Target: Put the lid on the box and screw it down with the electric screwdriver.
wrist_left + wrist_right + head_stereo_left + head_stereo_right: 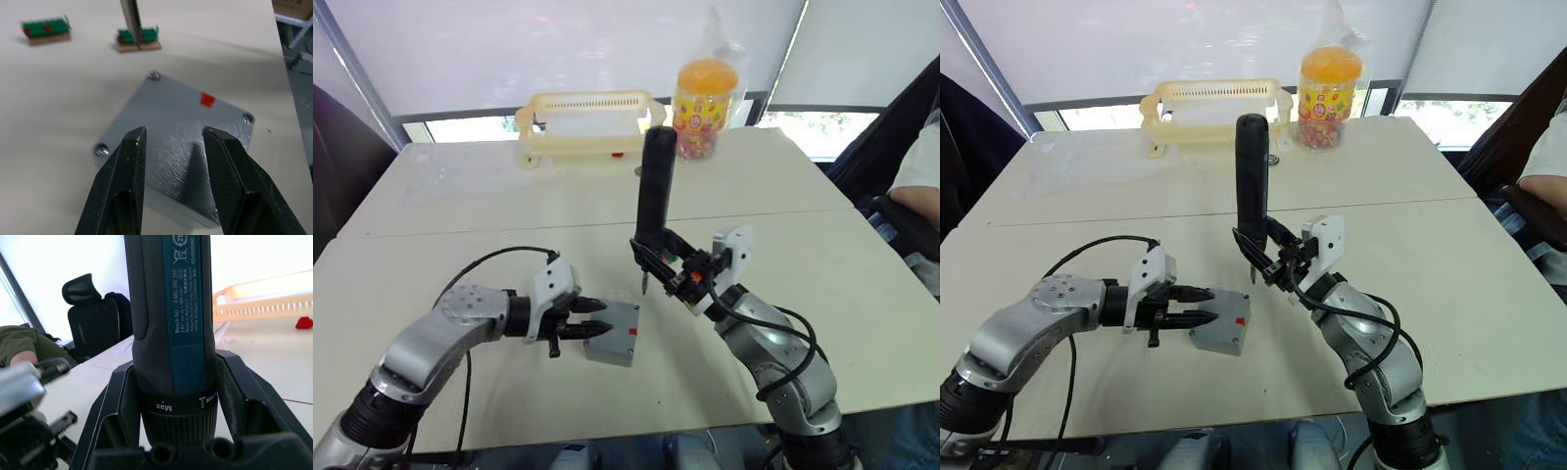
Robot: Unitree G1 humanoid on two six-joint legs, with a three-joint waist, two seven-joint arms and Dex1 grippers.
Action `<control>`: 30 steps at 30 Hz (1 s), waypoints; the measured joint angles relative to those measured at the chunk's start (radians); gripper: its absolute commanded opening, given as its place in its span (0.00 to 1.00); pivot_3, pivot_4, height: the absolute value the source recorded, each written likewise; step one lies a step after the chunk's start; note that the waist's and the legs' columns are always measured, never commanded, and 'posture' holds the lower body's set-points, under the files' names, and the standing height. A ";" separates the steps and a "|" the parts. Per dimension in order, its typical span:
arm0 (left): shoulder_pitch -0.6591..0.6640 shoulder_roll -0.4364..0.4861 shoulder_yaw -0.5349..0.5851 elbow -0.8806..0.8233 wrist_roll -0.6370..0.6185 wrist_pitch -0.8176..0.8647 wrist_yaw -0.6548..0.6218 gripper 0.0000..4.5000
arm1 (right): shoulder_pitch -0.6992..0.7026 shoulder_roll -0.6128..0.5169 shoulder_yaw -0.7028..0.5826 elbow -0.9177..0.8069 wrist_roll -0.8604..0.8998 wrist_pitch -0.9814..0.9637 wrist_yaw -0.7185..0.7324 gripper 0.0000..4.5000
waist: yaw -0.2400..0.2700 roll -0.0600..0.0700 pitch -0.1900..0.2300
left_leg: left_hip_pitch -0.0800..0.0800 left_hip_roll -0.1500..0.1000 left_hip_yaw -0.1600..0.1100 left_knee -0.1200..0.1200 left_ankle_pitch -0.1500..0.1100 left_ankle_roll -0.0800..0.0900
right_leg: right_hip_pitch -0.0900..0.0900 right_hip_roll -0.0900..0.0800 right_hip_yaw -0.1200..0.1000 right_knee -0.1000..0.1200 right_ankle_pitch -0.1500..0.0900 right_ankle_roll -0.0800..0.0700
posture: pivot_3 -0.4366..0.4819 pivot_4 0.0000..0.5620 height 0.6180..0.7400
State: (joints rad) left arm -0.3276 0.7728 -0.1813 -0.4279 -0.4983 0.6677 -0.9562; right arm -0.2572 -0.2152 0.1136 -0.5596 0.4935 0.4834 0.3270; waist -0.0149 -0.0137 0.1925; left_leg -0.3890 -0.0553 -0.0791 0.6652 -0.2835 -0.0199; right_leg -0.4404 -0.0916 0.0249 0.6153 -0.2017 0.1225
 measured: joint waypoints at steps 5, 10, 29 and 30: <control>0.000 0.000 -0.021 0.016 0.039 -0.052 -0.017 0.41 | 0.002 0.014 0.001 -0.048 0.024 0.038 -0.020 0.39 | 0.001 0.000 -0.001 | 0.001 0.000 0.000 0.000 0.000 0.000 | 0.001 0.000 0.000 0.000 0.000 0.000 | 0.48 0.27 1.00; -0.003 -0.006 -0.021 0.017 0.041 -0.047 -0.021 0.41 | 0.029 0.020 0.016 -0.059 0.030 0.044 -0.027 0.39 | 0.001 0.000 -0.001 | 0.001 0.000 0.000 0.000 0.000 0.000 | 0.001 0.000 0.000 0.000 0.000 0.000 | 0.48 0.27 1.00; -0.004 -0.023 -0.020 0.001 0.038 -0.015 -0.003 0.41 | 0.053 0.021 0.031 -0.019 -0.020 -0.004 -0.001 0.39 | 0.001 0.000 -0.001 | 0.001 0.000 0.000 0.000 0.000 0.000 | 0.002 0.000 0.000 0.000 0.000 0.000 | 0.48 0.27 1.00; -0.004 -0.023 -0.020 0.001 0.038 -0.014 -0.002 0.41 | 0.053 0.022 0.033 -0.015 -0.021 -0.011 0.003 0.39 | 0.001 0.000 -0.001 | 0.001 0.000 0.000 0.000 0.000 0.000 | 0.002 0.000 0.000 0.000 0.000 0.000 | 0.48 0.27 1.00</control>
State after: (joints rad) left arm -0.3312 0.7502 -0.2011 -0.4270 -0.4604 0.6536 -0.9583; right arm -0.2047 -0.1931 0.1464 -0.5744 0.4728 0.4719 0.3297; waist -0.0142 -0.0133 0.1915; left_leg -0.3876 -0.0555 -0.0793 0.6652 -0.2836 -0.0199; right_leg -0.4387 -0.0916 0.0247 0.6154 -0.2017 0.1225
